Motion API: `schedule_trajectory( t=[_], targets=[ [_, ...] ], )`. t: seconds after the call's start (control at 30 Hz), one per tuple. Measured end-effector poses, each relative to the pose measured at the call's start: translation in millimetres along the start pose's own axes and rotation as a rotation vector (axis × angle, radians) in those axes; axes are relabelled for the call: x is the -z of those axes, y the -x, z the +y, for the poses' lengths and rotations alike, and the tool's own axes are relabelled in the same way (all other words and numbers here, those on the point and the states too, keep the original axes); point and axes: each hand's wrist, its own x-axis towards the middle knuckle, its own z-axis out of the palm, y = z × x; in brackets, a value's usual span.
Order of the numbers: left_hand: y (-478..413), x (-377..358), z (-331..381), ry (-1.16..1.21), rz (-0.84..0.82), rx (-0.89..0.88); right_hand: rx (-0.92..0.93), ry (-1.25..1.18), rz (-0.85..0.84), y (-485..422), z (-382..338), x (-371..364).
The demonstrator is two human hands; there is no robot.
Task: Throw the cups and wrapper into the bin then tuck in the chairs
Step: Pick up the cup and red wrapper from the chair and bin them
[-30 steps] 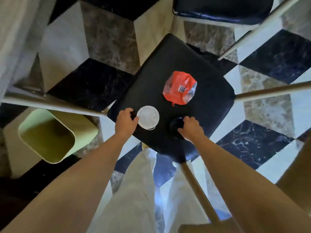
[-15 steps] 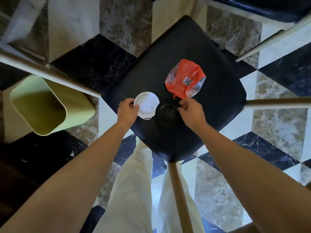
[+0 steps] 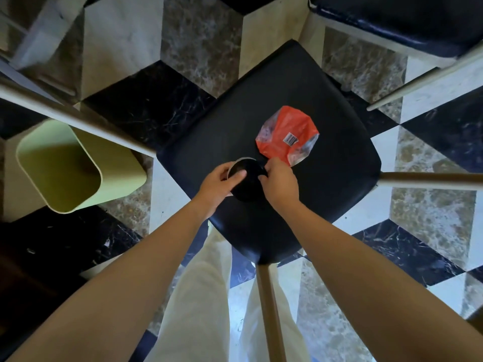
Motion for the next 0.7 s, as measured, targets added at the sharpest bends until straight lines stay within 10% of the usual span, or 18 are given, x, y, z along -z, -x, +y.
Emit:
schedule_trajectory(
  t=[0.33,0.7],
  targets=[
    [-18,10,8,-0.059,0.109,-0.029,0.02,0.271,0.451,-53,11,65],
    [-21,17,51,-0.137,0.001,-0.192,-0.163,-0.182,0.064,-73,-1,47]
  ],
)
